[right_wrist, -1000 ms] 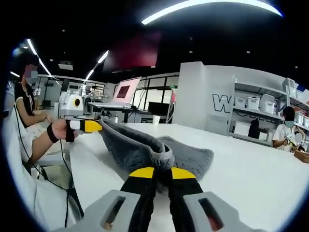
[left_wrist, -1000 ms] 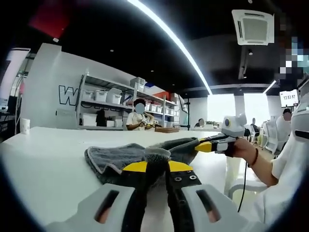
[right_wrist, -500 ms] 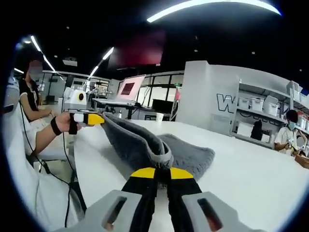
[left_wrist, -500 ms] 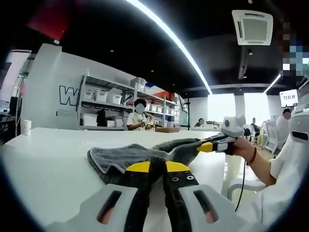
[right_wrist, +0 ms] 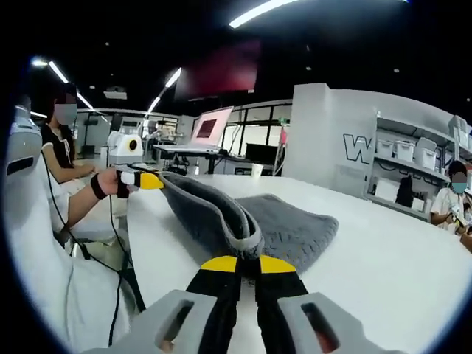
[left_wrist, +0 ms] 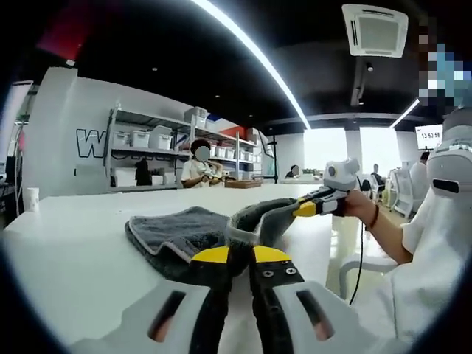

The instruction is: Open the folded towel by lifting each exposed corner and separating the folded layers until the towel lies flat within the target outline without major curled edges

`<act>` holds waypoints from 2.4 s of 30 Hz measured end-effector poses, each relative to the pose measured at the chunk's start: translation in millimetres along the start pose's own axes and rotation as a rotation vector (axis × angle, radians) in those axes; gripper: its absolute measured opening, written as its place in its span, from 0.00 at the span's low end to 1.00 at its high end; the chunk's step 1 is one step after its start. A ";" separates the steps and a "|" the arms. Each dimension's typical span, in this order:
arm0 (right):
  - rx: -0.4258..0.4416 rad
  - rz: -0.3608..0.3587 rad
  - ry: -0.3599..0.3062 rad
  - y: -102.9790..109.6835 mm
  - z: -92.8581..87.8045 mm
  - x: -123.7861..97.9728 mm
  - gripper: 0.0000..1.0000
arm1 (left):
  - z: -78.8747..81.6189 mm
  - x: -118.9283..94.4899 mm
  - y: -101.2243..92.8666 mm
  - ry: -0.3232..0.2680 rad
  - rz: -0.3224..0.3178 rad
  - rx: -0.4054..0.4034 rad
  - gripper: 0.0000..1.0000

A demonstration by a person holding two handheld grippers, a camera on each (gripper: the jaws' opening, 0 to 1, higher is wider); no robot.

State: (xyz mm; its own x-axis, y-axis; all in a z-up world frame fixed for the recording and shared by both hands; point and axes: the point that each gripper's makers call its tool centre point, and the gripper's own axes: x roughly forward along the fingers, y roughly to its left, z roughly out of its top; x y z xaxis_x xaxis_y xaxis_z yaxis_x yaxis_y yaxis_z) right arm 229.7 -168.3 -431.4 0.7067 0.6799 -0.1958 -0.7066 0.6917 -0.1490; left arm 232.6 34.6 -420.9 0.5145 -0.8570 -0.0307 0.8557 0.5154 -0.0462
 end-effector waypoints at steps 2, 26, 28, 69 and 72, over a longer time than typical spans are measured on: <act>-0.014 -0.002 0.010 -0.6 -1.4 -1.5 0.00 | 0.7 -1.2 -1.4 0.002 -0.006 0.013 0.08; -0.069 0.080 0.074 9.0 -11.7 -12.9 0.03 | -11.3 -11.5 -11.4 0.127 -0.072 0.061 0.12; -0.070 0.079 0.074 8.6 -11.5 -14.0 0.03 | -11.4 -12.7 -12.4 0.128 -0.083 0.059 0.12; -0.123 0.183 0.022 45.3 10.6 -8.6 0.13 | -18.7 -8.7 -20.7 0.149 -0.119 0.023 0.15; -0.154 0.166 -0.007 48.4 19.5 -4.9 0.11 | -18.4 -8.5 -20.9 0.147 -0.118 0.029 0.15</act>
State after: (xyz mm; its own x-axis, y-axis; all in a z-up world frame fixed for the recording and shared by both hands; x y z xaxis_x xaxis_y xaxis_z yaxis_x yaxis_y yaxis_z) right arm 192.7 -133.3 -418.8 0.5801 0.7835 -0.2228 -0.8098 0.5253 -0.2613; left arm 209.3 31.1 -438.0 0.3985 -0.9008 -0.1727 0.9120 0.4091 -0.0293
